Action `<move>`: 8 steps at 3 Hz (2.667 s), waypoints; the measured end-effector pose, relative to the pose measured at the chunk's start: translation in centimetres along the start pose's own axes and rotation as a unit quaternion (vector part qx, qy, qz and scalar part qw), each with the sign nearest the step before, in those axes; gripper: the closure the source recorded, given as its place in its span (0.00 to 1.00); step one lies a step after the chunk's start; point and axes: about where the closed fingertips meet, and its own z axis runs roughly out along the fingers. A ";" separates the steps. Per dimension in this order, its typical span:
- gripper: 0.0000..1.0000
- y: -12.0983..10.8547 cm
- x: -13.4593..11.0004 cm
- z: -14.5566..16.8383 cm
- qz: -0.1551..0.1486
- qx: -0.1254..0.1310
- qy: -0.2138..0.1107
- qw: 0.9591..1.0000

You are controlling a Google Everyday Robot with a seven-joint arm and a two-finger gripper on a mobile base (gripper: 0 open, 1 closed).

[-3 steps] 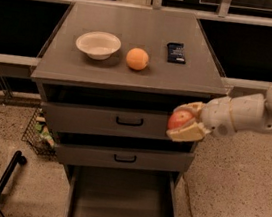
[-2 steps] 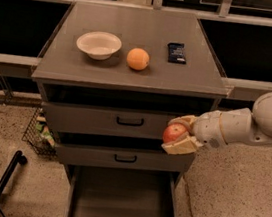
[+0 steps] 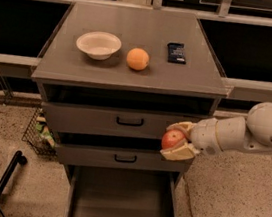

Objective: Place apple into bottom drawer

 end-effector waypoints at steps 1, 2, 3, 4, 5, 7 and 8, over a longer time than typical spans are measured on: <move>1.00 -0.3 2.9 2.2 -0.018 0.008 -0.008 1.000; 1.00 -1.1 6.8 5.9 -0.034 0.016 -0.020 0.999; 1.00 -1.5 10.6 9.8 -0.029 0.011 -0.025 0.999; 1.00 -1.5 10.6 9.8 -0.029 0.011 -0.025 0.999; 1.00 -0.8 11.5 11.3 -0.032 0.005 -0.039 0.999; 1.00 0.9 19.0 17.4 -0.021 0.030 -0.058 0.998; 1.00 1.0 22.3 20.6 -0.018 0.039 -0.061 0.997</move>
Offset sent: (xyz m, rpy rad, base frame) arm 0.0296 -0.0054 -0.1222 0.0374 -0.1176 0.0190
